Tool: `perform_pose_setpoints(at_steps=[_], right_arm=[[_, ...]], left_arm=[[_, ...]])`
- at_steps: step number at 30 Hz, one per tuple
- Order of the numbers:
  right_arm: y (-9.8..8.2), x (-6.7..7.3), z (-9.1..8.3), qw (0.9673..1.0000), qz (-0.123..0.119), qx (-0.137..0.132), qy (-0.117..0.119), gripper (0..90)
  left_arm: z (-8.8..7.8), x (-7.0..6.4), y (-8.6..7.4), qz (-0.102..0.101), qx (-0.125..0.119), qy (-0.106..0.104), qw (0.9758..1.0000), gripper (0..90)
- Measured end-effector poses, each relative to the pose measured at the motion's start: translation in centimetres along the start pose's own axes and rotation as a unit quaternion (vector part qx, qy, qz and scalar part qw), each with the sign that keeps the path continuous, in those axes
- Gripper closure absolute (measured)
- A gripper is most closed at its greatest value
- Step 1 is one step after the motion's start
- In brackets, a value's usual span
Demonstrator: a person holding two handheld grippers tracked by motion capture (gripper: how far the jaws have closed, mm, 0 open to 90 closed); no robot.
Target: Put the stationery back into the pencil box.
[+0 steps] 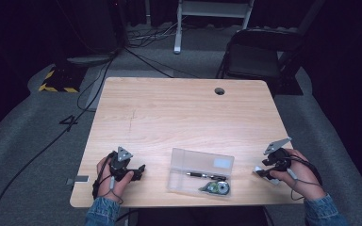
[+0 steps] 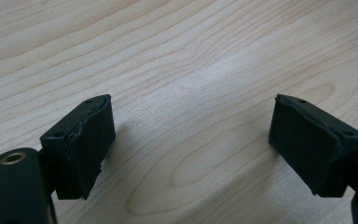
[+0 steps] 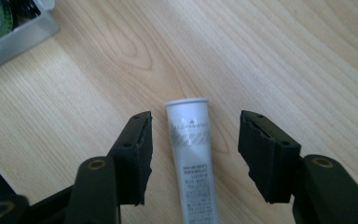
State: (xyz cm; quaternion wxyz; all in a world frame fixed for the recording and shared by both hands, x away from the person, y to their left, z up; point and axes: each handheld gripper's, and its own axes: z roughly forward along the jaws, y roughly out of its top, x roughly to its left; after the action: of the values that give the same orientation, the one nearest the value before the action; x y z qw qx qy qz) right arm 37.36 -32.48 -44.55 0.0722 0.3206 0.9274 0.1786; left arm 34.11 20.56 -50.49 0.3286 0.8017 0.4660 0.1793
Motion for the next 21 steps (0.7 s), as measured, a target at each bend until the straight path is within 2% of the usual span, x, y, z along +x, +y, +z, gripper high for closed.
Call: perform_pose_setpoints(at_steps=[7,16,21], right_arm=[[-0.3,0.0,0.4,0.9994,-0.004,0.033,0.009,50.4],[-0.8,-0.1,0.5,0.9973,-0.004,0.073,0.01,57.7],[-1.1,-0.2,0.6,0.9962,-0.008,0.087,0.007,62.6]], left_arm=[[0.0,0.0,0.0,0.0,0.0,0.0,1.0,14.8],[0.0,0.0,0.0,0.0,0.0,0.0,1.0,14.8],[0.0,0.0,0.0,-0.001,0.0,-0.001,1.0,14.8]])
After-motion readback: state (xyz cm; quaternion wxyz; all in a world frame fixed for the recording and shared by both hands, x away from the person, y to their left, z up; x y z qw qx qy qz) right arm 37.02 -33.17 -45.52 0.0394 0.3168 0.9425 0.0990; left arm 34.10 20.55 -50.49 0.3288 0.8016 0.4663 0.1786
